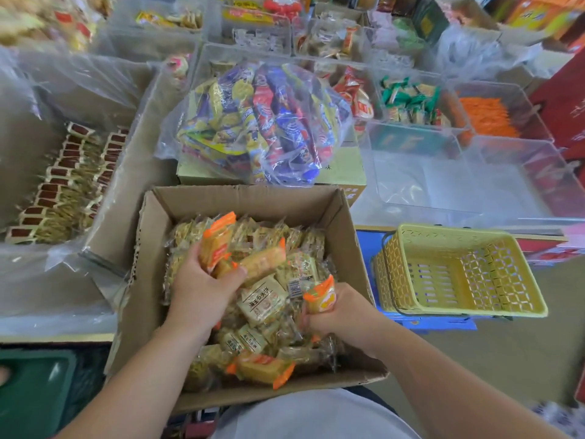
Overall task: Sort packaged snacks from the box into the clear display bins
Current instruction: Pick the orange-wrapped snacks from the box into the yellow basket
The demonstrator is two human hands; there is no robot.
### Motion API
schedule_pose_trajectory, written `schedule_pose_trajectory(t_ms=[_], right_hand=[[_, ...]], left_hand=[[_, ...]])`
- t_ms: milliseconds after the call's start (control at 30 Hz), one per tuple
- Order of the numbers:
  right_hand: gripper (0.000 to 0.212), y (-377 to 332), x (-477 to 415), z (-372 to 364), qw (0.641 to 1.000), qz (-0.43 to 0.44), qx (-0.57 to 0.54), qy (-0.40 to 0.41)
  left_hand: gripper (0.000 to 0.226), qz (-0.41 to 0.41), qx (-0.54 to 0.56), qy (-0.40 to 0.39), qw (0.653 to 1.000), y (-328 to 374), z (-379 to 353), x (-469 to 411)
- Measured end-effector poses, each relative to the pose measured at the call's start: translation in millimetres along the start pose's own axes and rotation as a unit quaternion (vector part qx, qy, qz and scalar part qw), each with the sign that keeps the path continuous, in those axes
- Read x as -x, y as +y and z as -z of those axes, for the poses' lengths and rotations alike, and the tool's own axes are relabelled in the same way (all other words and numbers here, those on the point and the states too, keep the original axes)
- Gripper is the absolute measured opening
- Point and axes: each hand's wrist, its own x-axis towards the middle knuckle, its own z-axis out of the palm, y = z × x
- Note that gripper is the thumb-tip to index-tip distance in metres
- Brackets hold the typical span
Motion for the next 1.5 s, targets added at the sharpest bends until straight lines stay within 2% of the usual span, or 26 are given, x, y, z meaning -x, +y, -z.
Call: schedule_pose_trajectory(t_ms=[67,133,200,267,333,400,467,567,633,733,833,900,1000,1100,1167,1233,1267,1367,1500], right_hand=[[0.014,-3,-10,-5,0.997,0.003,0.054,-0.055],[0.033,-8,-23,-18,0.979,0.018,0.171,-0.107],[0.061,-11,-38,-37,0.942,0.053,0.298,-0.145],[0.072,-13,-49,-58,0.889,0.106,0.412,-0.173],[0.068,-14,-54,-74,0.827,0.158,0.501,-0.202],[0.055,-15,-54,-79,0.805,0.176,0.524,-0.215],[0.043,-15,-53,-74,0.826,0.166,0.489,-0.224],[0.032,-24,-47,-44,0.899,0.153,0.341,-0.229],[0.029,-31,-38,-5,0.931,0.153,0.229,-0.239],[0.030,-32,-21,73,0.951,0.131,0.082,-0.268],[0.026,-8,-8,161,0.964,0.128,0.039,-0.229],[0.027,24,-5,221,0.982,0.104,0.077,-0.137],[0.027,78,2,298,0.993,0.053,0.101,-0.031],[0.024,124,4,336,0.987,0.038,0.147,0.056],[0.024,148,-3,338,0.967,0.018,0.232,0.103],[0.025,167,-12,333,0.933,-0.024,0.343,0.110],[0.023,177,-18,330,0.926,-0.041,0.364,0.093],[0.028,201,-25,329,0.920,-0.075,0.381,0.045],[0.045,212,-17,337,0.899,-0.059,0.433,-0.019]], left_hand=[[0.057,0.009,0.003,0.059,0.998,2,5,8],[0.053,0.027,-0.003,0.112,0.993,3,12,17],[0.052,0.031,0.010,0.172,0.985,3,19,29],[0.048,0.021,0.026,0.242,0.970,6,24,48],[0.045,0.007,0.032,0.316,0.948,15,25,72],[0.040,0.016,0.029,0.373,0.927,24,20,100],[0.037,0.041,0.035,0.411,0.910,36,8,128],[0.033,0.055,0.035,0.435,0.898,57,-16,162],[0.034,0.060,0.058,0.448,0.890,70,-35,180],[0.036,0.061,0.112,0.451,0.883,78,-68,194],[0.032,0.077,0.105,0.425,0.896,79,-106,191],[0.024,0.105,0.102,0.389,0.910,75,-133,184],[0.037,0.134,0.093,0.341,0.926,76,-174,170],[0.033,0.126,0.049,0.270,0.953,83,-213,151],[0.038,0.107,-0.051,0.225,0.967,89,-239,137],[0.045,0.073,-0.110,0.169,0.977,98,-263,124],[0.052,0.047,-0.118,0.129,0.983,103,-277,118],[0.055,-0.001,-0.146,0.028,0.989,112,-316,102],[0.056,0.008,-0.208,-0.088,0.974,103,-358,83]])
